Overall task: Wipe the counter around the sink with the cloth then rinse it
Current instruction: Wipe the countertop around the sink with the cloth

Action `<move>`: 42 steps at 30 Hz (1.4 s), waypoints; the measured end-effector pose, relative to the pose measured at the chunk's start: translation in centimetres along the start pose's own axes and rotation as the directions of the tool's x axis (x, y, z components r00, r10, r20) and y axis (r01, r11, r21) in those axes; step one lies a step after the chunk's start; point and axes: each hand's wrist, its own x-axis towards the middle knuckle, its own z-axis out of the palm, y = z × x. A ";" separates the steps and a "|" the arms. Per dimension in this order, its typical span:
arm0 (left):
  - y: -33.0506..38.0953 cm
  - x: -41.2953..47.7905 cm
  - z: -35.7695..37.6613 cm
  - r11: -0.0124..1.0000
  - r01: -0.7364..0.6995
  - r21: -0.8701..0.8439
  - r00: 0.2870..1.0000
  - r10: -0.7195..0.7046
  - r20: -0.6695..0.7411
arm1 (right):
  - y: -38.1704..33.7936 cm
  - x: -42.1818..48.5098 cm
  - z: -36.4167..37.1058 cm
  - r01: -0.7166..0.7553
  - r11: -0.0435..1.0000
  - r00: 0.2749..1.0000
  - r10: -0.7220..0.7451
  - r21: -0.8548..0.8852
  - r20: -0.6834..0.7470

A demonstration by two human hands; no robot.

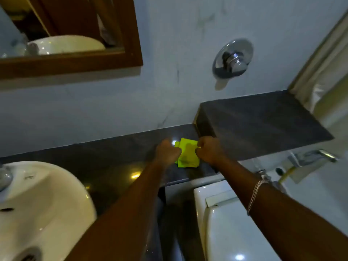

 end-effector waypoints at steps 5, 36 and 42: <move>-3.7 3.8 3.2 0.981 0.152 -0.120 0.987 -0.145 0.062 | 3.1 2.0 5.7 -0.034 0.998 0.995 0.028 0.060 0.099; -14.0 -18.0 1.5 0.910 -0.116 -0.398 0.797 -0.154 -0.584 | -7.6 -8.0 21.4 0.590 0.788 0.790 -0.519 -0.174 0.326; -12.2 -24.3 -3.4 0.980 -0.122 0.156 0.610 0.198 -0.767 | -6.0 -7.5 22.1 0.689 0.661 0.724 -0.604 -0.297 0.334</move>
